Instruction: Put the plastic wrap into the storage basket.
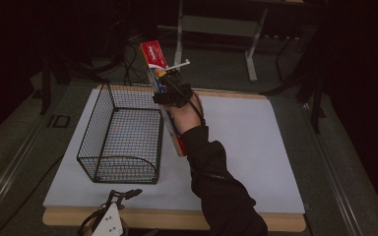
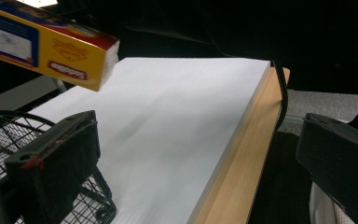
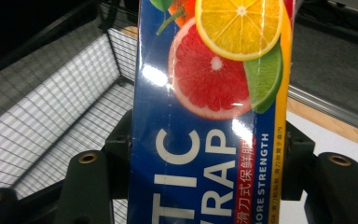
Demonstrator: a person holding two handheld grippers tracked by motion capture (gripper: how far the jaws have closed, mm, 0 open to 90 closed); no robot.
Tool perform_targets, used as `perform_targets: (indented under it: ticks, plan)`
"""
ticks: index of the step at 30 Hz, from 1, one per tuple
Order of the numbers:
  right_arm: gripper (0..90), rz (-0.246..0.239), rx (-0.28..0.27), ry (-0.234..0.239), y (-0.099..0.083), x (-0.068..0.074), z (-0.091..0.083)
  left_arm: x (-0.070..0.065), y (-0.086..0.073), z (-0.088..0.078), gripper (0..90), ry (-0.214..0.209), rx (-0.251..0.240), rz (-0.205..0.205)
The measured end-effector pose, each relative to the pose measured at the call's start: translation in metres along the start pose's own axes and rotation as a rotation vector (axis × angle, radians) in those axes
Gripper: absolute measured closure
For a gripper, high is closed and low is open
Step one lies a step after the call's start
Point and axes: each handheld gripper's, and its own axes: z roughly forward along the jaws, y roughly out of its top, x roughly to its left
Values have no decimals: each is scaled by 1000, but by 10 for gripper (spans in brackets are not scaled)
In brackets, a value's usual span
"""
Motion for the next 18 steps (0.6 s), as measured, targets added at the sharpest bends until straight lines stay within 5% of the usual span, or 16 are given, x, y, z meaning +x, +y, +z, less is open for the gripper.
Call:
perform_targets:
  ticks: [18]
  plan:
    - [398,-43,-36,66,32,52,20,-1,0,-6,1,9,-14,-4]
